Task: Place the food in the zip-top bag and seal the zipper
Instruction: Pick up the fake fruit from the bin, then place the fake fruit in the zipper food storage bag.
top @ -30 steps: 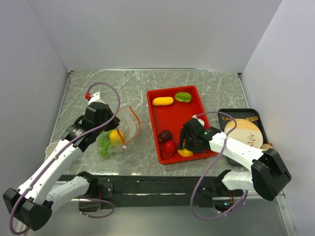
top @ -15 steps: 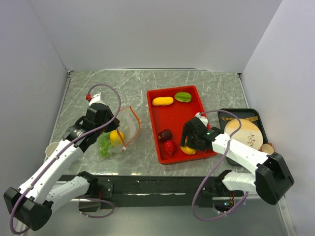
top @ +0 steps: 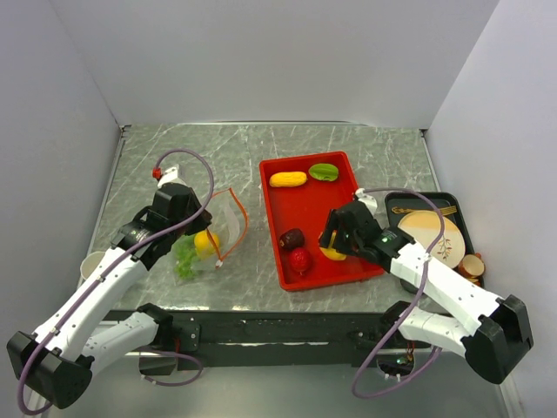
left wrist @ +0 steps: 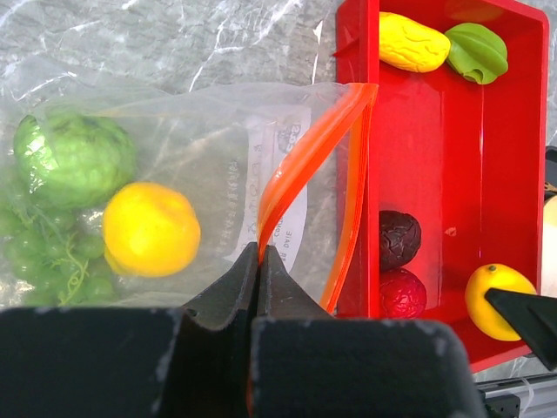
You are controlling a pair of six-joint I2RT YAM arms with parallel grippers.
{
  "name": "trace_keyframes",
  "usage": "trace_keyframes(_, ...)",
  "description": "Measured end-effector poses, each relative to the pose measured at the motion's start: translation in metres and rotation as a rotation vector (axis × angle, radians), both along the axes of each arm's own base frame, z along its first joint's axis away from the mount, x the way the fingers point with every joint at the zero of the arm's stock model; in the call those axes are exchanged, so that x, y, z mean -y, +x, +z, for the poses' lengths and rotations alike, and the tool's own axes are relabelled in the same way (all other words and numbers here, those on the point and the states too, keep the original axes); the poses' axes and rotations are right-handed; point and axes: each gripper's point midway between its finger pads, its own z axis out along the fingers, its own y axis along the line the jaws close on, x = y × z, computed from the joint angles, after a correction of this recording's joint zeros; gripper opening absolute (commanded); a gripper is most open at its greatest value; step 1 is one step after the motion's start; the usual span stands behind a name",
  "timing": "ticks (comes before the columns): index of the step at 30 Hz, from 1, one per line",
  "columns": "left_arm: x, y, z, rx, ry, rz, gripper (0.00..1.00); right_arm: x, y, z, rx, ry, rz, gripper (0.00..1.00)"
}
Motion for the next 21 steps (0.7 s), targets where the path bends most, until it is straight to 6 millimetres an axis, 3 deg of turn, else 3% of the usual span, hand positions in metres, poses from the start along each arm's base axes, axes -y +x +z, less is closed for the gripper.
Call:
trace_keyframes(7,0.001,0.0,-0.001,-0.003,-0.001,-0.004,0.01,-0.052,0.02,0.038,0.065,0.198,0.111,0.49)
trace_keyframes(12,0.001,-0.001,-0.001,-0.004,-0.003,-0.006,0.01,-0.111,0.047,0.091,0.146,0.279,0.245,0.49)
trace_keyframes(16,0.001,-0.001,-0.001,-0.005,-0.003,-0.008,0.01,-0.15,0.056,0.123,0.195,0.344,0.343,0.49)
trace_keyframes(21,0.001,-0.001,-0.001,-0.007,0.001,-0.01,0.01,-0.193,0.058,0.132,0.17,0.395,0.437,0.5)
